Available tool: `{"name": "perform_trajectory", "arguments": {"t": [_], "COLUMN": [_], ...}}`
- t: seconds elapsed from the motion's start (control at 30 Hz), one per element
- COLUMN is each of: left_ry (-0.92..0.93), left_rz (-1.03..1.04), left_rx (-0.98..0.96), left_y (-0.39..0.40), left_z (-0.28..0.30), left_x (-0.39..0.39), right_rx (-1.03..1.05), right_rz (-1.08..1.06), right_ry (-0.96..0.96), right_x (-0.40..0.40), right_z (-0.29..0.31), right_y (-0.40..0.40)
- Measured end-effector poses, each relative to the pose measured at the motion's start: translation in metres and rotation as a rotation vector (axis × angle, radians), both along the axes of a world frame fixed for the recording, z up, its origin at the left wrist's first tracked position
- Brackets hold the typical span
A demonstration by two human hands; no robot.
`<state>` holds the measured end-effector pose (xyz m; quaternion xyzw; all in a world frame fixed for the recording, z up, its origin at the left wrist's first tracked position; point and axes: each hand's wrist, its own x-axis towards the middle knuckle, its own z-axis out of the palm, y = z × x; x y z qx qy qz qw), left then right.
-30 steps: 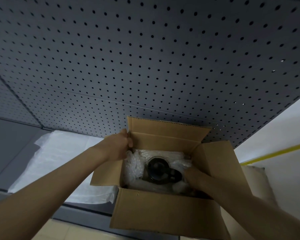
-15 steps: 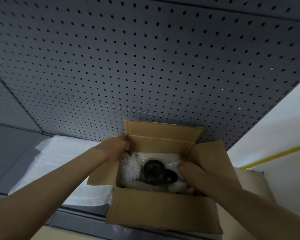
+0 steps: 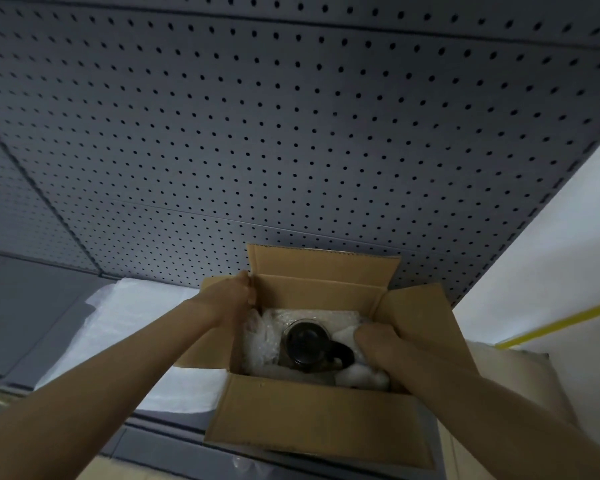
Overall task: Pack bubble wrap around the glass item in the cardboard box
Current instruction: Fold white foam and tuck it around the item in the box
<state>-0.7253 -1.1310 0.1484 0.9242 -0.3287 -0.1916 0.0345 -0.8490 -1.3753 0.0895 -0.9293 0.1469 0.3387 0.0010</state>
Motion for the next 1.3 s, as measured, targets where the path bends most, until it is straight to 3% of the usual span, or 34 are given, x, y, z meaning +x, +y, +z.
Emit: {"name": "perform_trajectory", "arguments": {"t": [0.1, 0.17, 0.27, 0.37, 0.5, 0.57, 0.7, 0.8, 1.07, 1.3], "left_ry": [-0.095, -0.060, -0.019, 0.015, 0.043, 0.046, 0.027, -0.001, -0.033, -0.230], "left_rz": [-0.056, -0.021, 0.029, 0.067, 0.092, 0.072, 0.075, 0.053, 0.051, -0.104], "left_rx": [0.059, 0.052, 0.060, 0.054, 0.085, 0.107, 0.104, 0.090, 0.136, 0.260], "left_y": [0.002, 0.005, 0.009, 0.018, 0.035, 0.042, 0.050, 0.049, 0.046, 0.056], "left_z": [-0.003, 0.001, 0.008, 0.015, 0.021, 0.020, 0.016, 0.018, 0.028, 0.048], "left_x": [-0.003, -0.011, -0.026, -0.035, -0.039, -0.041, -0.042, -0.041, -0.019, 0.015], "right_rx": [0.028, 0.047, 0.310, 0.448, 0.366, 0.351, 0.310, 0.345, 0.415, 0.332], "right_rz": [0.097, 0.296, 0.451, 0.496, 0.414, 0.409, 0.455, 0.376, 0.201, 0.076], "right_ry": [0.011, -0.138, -0.230, -0.169, -0.027, -0.090, -0.060, -0.097, 0.045, -0.071], "right_x": [0.002, 0.004, 0.012, 0.022, 0.042, 0.047, 0.052, 0.053, 0.037, 0.042], "right_z": [0.019, 0.029, 0.023, 0.033, -0.008, -0.034, -0.033, -0.028, 0.032, 0.093], "right_y": [0.015, 0.034, 0.068, 0.103, 0.128, 0.138, 0.150, 0.148, 0.136, 0.126]}}
